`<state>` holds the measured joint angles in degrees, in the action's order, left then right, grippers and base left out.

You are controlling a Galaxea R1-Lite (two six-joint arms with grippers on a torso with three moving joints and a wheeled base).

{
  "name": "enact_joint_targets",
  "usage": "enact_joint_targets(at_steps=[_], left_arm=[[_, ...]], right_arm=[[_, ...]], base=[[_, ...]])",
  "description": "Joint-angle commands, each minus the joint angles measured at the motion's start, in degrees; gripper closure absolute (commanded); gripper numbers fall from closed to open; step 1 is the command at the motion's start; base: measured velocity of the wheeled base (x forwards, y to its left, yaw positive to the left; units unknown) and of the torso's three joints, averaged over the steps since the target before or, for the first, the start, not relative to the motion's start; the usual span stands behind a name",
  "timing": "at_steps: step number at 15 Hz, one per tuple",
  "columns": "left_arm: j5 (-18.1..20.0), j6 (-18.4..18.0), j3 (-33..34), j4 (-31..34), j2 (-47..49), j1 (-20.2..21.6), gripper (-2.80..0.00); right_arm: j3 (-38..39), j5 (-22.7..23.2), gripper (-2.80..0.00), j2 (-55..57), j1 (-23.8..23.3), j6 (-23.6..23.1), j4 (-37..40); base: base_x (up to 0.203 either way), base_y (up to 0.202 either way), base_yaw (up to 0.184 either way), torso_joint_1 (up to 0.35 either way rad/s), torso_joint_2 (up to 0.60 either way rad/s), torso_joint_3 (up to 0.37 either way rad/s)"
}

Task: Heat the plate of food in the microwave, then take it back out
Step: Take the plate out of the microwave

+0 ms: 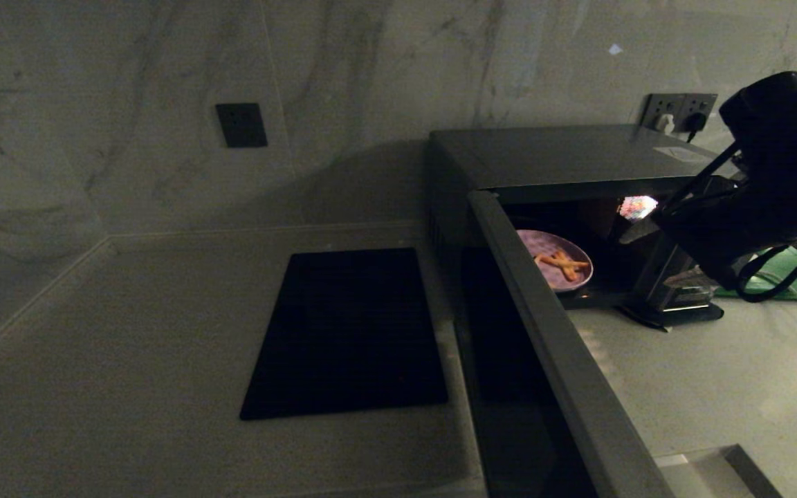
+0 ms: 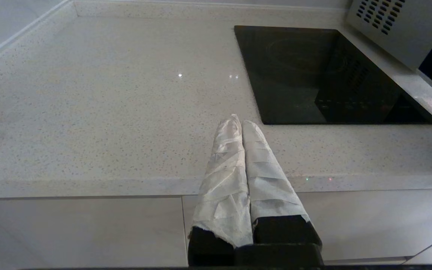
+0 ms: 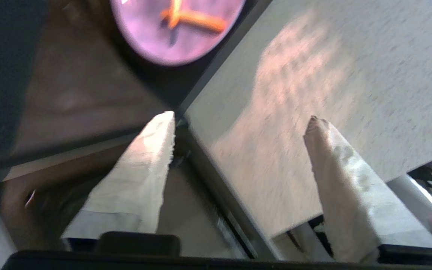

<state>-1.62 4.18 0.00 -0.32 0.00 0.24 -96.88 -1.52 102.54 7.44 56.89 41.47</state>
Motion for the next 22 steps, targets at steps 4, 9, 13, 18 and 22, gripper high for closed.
enact_joint_targets(at_steps=[4, 9, 13, 18, 22], left_arm=[[-0.05, 0.04, 0.0, -0.03, 0.09, 0.02, 0.0], [-0.05, 0.04, 0.0, -0.03, 0.08, 0.02, 0.0], [-0.05, 0.04, 0.0, -0.03, 0.0, 0.02, 0.0], [-0.05, 0.04, 0.0, -0.03, 0.09, 0.02, 0.0], [-0.05, 0.04, 0.0, -0.03, 0.09, 0.02, 0.0]], right_arm=[[-5.57, -5.09, -2.8, 8.86, 0.08, 4.73, 0.47], [-8.67, -5.9, -2.8, 14.8, 0.2, 9.46, 0.54], [-8.65, -5.34, -2.8, 16.9, 0.51, 10.7, 0.36], [-10.52, -5.34, -2.8, 19.67, 0.91, 10.7, 0.22], [-11.13, -5.43, -2.8, 20.77, 0.91, 10.7, 0.19]], base=[[0.0, 0.0, 0.0, 0.0, 0.0, 0.0], [0.0, 0.0, 0.0, 0.0, 0.0, 0.0], [0.0, 0.0, 0.0, 0.0, 0.0, 0.0], [0.0, 0.0, 0.0, 0.0, 0.0, 0.0], [0.0, 0.0, 0.0, 0.0, 0.0, 0.0]])
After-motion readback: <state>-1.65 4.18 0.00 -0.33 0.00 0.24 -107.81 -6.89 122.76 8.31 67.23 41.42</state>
